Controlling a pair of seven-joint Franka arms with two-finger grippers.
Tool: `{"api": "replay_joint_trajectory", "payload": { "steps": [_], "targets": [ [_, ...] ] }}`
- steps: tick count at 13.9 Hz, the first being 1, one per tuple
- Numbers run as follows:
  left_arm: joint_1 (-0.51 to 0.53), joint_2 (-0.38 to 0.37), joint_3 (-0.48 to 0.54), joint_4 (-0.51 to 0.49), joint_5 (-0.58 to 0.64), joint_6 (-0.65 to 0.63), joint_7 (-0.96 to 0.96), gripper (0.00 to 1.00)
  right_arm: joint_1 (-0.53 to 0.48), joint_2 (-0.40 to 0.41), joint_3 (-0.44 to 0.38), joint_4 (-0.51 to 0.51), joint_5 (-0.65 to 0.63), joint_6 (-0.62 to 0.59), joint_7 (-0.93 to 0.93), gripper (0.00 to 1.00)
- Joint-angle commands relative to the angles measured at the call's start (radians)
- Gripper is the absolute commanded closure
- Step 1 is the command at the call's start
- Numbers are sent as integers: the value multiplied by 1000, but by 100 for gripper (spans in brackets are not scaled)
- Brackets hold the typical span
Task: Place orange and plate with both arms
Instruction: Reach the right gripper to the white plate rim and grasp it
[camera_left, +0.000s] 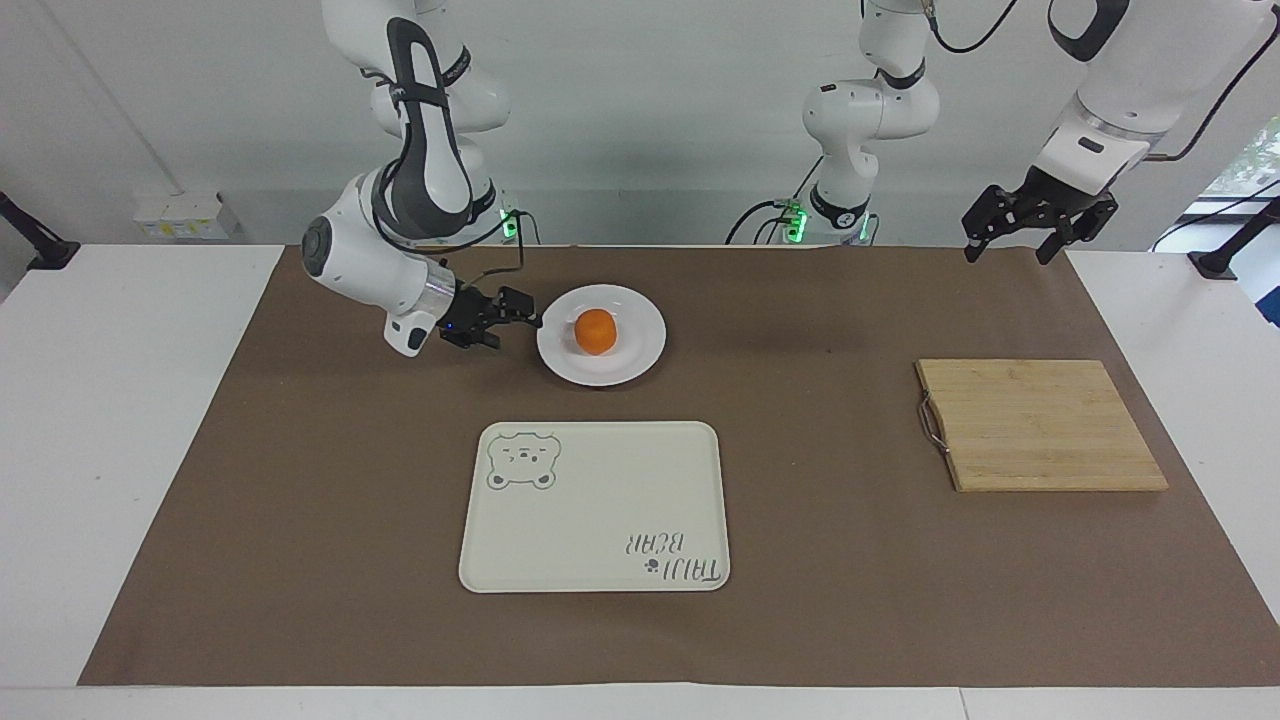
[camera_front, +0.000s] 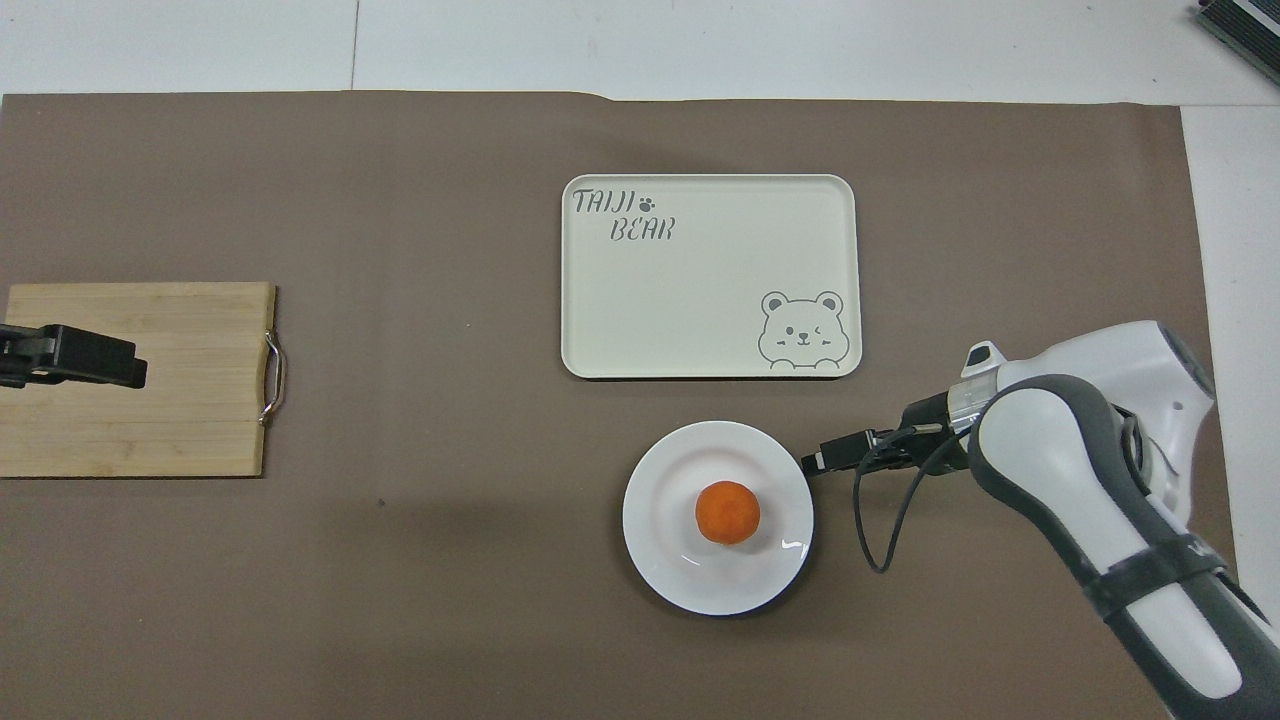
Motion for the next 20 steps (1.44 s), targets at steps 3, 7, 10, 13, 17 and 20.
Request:
{"api": "replay_joint_trajectory", "payload": {
  "steps": [3,7,10,13,17,20],
  "targets": [
    [5,3,-4,14,13,-14,0,0,57,53,-1,-85,177,77,-124,0],
    [5,3,-4,14,13,-14,0,0,61,65,-1,-89,197,77,-121,0],
    [5,1,-4,14,13,-14,0,0,59,62,-1,-97,202,69,-112,10],
    [5,3,-4,14,13,-14,-2,0,56,64,-1,-95,203,64,-60,100],
    [5,3,-4,14,13,-14,0,0,51,65,0,-91,209,52,37,100],
    [5,3,-4,14,13,-14,0,0,41,67,-1,-76,249,-6,33,100]
  ]
}}
